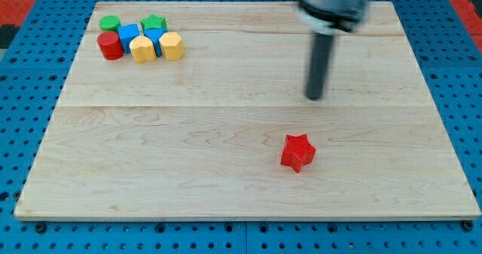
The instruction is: Push the red star towards the left side of the board
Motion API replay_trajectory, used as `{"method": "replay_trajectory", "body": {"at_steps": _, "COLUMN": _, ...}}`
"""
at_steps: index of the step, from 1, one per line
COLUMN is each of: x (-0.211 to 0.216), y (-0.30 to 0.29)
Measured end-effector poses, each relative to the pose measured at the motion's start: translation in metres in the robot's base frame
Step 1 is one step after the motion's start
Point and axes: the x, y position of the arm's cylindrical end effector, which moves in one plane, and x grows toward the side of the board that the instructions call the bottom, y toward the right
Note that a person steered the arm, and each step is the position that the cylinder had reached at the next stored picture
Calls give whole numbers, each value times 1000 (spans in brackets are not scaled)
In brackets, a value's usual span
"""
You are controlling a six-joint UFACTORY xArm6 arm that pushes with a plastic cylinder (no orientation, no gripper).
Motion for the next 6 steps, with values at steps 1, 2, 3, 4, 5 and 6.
{"method": "replay_trajectory", "body": {"at_steps": 1, "x": 62, "y": 34}}
{"method": "replay_trajectory", "body": {"at_steps": 2, "x": 110, "y": 29}}
{"method": "replay_trajectory", "body": {"at_steps": 3, "x": 100, "y": -22}}
{"method": "replay_trajectory", "body": {"at_steps": 4, "x": 81, "y": -82}}
{"method": "replay_trajectory", "body": {"at_steps": 5, "x": 72, "y": -126}}
{"method": "replay_trajectory", "body": {"at_steps": 6, "x": 123, "y": -63}}
